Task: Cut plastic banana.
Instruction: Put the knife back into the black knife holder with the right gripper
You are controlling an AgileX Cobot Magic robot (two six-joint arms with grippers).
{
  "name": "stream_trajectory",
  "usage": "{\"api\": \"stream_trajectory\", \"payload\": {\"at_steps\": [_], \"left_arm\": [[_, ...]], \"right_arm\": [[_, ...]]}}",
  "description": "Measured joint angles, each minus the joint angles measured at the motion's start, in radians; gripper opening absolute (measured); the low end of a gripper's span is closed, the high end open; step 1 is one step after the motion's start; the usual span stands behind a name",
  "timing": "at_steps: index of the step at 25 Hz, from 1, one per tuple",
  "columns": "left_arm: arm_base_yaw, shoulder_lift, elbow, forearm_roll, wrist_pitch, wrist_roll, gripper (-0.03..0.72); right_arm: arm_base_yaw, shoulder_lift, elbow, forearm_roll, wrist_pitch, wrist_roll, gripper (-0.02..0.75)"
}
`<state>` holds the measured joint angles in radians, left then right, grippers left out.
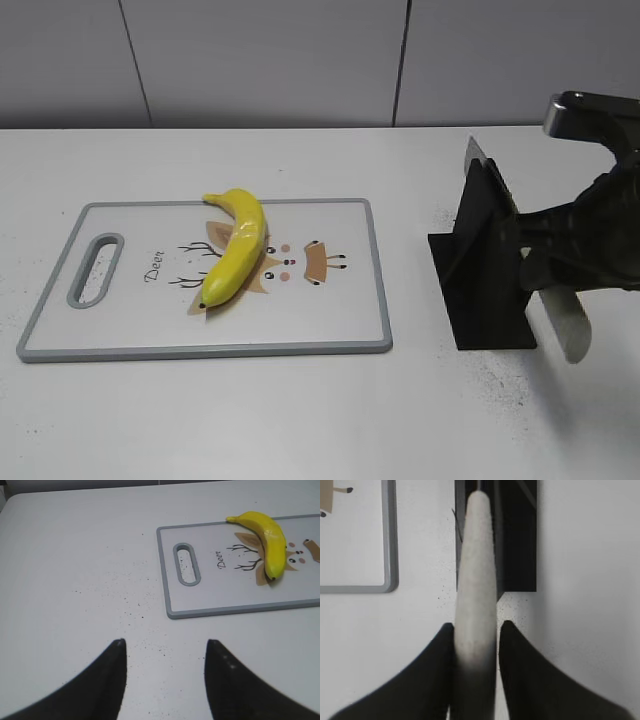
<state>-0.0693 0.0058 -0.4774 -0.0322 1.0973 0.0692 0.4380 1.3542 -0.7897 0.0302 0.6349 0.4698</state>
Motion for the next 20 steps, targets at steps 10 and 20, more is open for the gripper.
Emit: {"api": "stream_trajectory", "payload": {"at_steps": [10,20], "left_arm": [[0.0,0.0,0.0,0.0,0.0,0.0,0.485],[0.0,0.0,0.0,0.0,0.0,0.0,0.608]], "right_arm": [[0.0,0.0,-0.051,0.0,-0.011,-0.06,0.552],[0.0,-0.175,-0.192,0.0,0.012,-0.409,0.56]]}}
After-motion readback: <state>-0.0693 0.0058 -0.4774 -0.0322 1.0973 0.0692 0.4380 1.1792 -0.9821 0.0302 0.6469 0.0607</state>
